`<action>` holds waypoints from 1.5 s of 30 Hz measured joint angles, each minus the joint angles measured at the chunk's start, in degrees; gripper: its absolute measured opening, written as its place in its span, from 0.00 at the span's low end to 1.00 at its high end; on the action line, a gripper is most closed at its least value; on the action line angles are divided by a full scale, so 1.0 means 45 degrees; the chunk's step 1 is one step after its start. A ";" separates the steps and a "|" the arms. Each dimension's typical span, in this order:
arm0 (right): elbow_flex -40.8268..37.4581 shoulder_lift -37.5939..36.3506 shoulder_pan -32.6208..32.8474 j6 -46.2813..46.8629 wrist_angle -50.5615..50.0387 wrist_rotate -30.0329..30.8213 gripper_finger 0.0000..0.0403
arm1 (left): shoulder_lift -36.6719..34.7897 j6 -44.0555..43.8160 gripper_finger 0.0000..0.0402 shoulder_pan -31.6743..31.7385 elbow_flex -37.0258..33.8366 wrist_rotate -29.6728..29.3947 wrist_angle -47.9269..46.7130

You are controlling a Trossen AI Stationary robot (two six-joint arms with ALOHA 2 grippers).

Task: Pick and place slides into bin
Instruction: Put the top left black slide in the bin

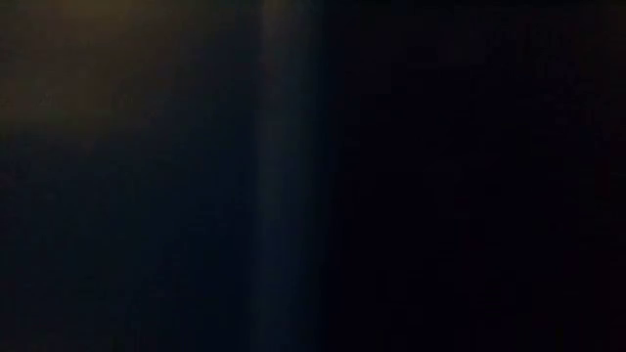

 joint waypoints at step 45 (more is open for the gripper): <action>0.0256 0.5282 -0.3226 -0.0240 0.9783 0.0110 0.63 | 0.4030 0.3961 0.00 -0.0005 0.6054 1.1639 0.8544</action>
